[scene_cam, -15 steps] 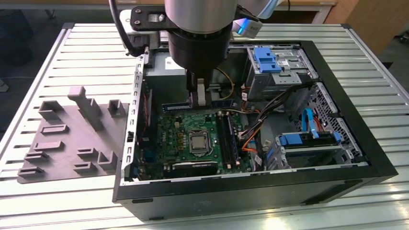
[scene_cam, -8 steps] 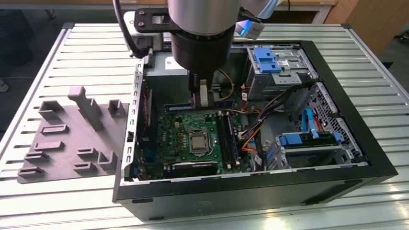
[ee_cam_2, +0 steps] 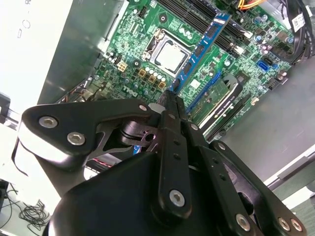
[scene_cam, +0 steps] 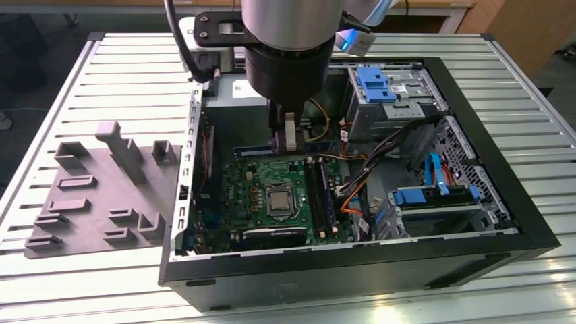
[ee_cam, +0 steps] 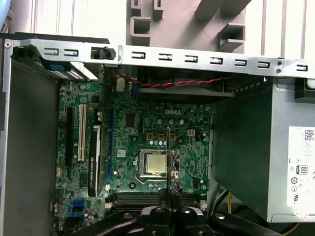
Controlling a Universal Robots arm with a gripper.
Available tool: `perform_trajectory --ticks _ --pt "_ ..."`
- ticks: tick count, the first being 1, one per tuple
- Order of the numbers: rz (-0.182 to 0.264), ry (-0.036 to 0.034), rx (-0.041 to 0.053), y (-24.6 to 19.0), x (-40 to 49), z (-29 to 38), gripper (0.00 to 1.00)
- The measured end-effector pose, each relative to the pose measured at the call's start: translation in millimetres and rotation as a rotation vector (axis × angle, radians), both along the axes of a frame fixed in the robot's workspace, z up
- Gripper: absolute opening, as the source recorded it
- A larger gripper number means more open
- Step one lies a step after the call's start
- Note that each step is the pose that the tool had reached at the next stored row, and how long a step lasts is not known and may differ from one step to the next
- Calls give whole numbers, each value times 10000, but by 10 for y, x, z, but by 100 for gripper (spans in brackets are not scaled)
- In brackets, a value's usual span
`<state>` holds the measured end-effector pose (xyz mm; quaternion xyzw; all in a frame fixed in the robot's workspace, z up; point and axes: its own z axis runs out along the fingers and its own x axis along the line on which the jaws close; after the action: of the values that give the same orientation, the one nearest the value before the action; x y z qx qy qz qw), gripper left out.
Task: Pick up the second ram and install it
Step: 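Pick up the second ram and move it above second insertion slot, then insert the second ram into the second slot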
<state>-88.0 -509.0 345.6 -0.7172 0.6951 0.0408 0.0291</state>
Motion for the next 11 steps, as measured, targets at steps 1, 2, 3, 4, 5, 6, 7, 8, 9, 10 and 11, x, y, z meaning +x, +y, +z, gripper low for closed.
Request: perform_trajectory --ticks 1,2,3,4,5,6,7,8,9,10,11 --pt "0 0 0 0 6 0 12" --pt "0 0 0 0 10 0 12" --pt "-1 0 -1 0 11 0 12" --pt "-1 0 -1 0 17 0 12" --pt "0 0 0 0 23 0 12" --pt "-1 0 -1 0 23 0 12" --pt "0 0 0 0 24 0 12" --pt "0 0 -1 0 24 0 12" --pt "0 0 0 0 25 -1 12" --pt "0 0 -1 0 25 0 12" --pt "0 0 0 0 25 0 12"
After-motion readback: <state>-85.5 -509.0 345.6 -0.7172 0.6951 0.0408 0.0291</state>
